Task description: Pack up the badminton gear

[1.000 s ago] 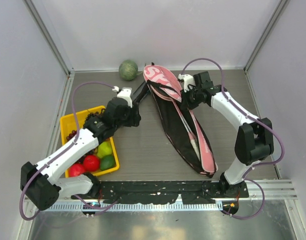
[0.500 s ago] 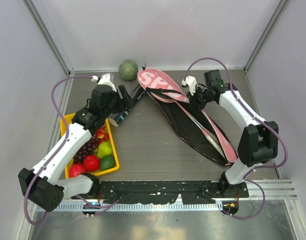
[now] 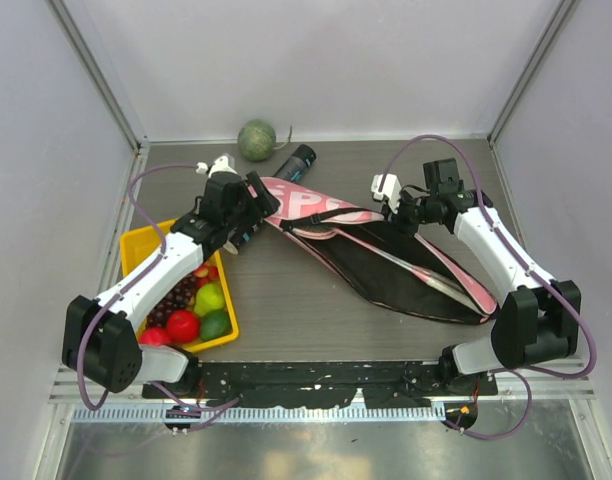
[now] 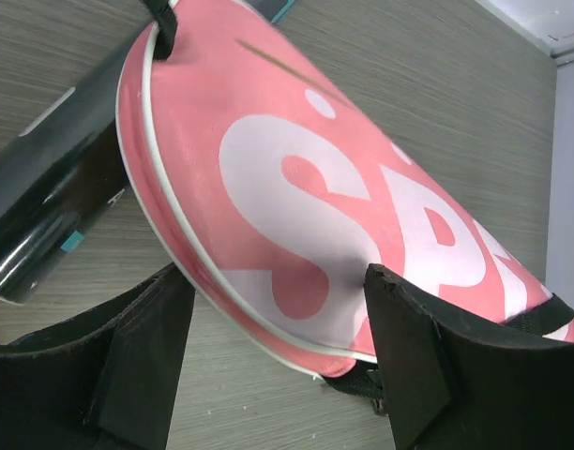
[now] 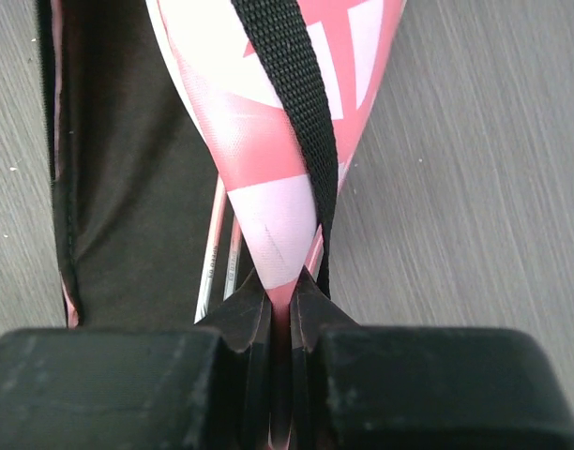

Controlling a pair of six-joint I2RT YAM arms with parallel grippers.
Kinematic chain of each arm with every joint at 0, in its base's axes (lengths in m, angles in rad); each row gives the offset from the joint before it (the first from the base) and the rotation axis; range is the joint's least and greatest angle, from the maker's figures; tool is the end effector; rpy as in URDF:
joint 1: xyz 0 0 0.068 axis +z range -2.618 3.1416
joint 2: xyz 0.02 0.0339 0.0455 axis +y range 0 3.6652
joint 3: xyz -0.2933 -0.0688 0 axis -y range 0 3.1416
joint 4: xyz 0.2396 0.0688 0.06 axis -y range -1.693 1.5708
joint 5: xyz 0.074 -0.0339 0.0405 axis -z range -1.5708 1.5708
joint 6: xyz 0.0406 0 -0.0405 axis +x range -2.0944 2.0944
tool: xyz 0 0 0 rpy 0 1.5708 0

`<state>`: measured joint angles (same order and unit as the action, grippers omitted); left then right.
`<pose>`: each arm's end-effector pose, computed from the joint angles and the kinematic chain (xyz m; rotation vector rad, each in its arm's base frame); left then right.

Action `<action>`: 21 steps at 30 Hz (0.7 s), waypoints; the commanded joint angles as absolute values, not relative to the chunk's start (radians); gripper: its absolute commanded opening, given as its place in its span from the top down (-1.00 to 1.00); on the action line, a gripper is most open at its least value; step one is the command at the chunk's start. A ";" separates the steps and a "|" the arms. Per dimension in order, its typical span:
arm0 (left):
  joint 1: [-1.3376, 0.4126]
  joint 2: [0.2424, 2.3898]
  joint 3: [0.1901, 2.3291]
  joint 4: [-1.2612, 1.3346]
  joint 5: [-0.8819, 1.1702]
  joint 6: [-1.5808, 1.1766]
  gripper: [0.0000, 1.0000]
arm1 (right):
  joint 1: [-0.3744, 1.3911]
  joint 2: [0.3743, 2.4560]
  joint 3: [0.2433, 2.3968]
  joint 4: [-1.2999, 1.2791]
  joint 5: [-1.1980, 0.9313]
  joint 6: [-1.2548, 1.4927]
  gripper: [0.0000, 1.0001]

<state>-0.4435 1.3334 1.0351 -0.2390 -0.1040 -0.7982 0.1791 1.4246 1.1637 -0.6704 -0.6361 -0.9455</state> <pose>0.2691 -0.1232 0.3270 -0.4457 2.1234 -0.6251 0.2790 0.0750 0.3143 -1.4346 1.8075 0.4165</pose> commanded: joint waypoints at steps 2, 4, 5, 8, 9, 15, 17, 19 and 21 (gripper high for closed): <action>-0.439 1.348 1.040 -0.190 -0.081 -0.874 -0.48 | 0.181 1.348 1.151 -0.491 -0.741 -0.999 0.89; -0.439 1.345 1.019 -0.181 -0.077 -0.909 -0.39 | 0.183 1.341 1.137 -0.459 -0.736 -0.980 0.90; -0.439 1.341 1.006 -0.164 -0.069 -0.928 -0.33 | 0.181 1.339 1.134 -0.448 -0.735 -0.970 0.90; -0.437 1.339 0.973 -0.100 -0.051 -0.977 0.33 | 0.186 1.339 1.115 -0.388 -0.727 -0.934 0.89; -0.437 1.344 0.966 -0.089 -0.049 -0.985 0.52 | 0.184 1.342 1.114 -0.381 -0.735 -0.928 0.89; -0.433 1.394 1.028 -0.170 -0.074 -0.940 -0.07 | 0.183 1.324 1.103 -0.426 -0.782 -0.957 0.90; -0.433 1.388 1.014 -0.137 -0.057 -0.936 -0.16 | 0.186 1.319 1.103 -0.439 -0.805 -0.971 0.89; -0.433 1.381 1.002 -0.121 -0.066 -0.936 -0.16 | 0.184 1.313 1.109 -0.456 -0.822 -0.986 0.89; -0.431 1.379 1.000 -0.115 -0.080 -0.924 -0.05 | 0.184 1.309 1.108 -0.451 -0.828 -0.988 0.89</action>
<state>-0.4355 1.3884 0.9894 -0.1627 -0.0662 -0.9554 0.1795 1.3804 1.0817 -0.5434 -0.6910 -0.9554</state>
